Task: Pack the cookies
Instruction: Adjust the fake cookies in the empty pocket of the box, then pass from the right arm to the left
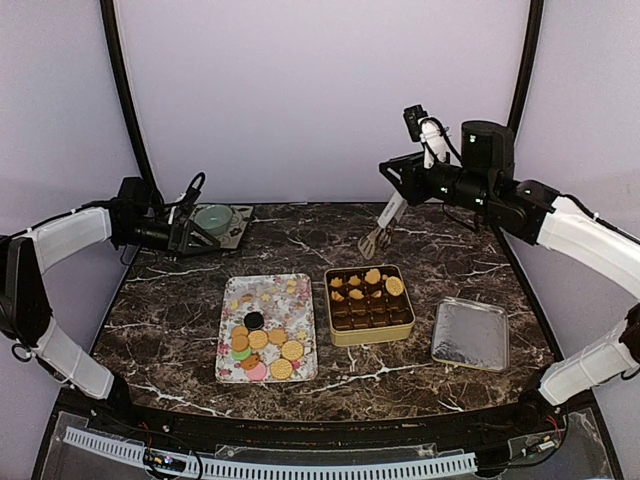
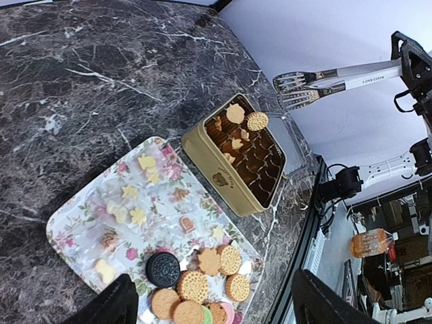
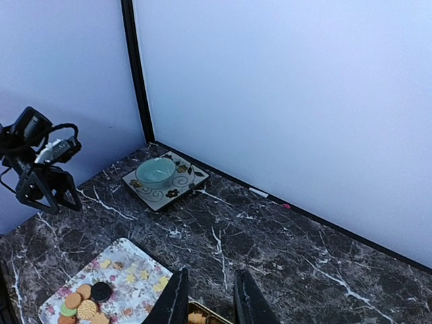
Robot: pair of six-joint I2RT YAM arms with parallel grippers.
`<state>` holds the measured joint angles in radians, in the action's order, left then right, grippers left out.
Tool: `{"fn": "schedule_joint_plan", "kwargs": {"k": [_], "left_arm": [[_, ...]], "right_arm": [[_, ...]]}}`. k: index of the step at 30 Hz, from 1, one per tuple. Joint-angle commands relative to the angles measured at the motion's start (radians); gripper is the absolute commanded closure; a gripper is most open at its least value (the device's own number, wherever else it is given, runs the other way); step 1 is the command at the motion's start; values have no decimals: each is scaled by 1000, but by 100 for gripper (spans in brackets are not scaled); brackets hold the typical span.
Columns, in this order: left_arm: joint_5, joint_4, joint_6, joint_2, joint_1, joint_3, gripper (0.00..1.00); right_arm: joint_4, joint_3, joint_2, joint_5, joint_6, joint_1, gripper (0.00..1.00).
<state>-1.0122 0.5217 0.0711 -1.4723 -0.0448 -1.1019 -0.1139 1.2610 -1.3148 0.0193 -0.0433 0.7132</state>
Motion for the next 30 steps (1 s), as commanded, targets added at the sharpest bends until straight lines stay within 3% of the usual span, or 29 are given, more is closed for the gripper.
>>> {"fn": "schedule_joint_plan", "kwargs": {"k": [1, 12, 18, 30], "left_arm": [[-68, 14, 74, -17, -80, -66, 18], [-298, -58, 120, -100, -265, -181, 14], [-411, 84, 267, -147, -302, -271, 16], [-381, 92, 314, -155, -360, -206, 33]], "right_arm": [[71, 67, -6, -140, -112, 2, 100], [404, 30, -124, -380, -422, 91, 100], [478, 64, -200, -435, -501, 117, 100], [572, 69, -265, -435, -501, 122, 100]]}}
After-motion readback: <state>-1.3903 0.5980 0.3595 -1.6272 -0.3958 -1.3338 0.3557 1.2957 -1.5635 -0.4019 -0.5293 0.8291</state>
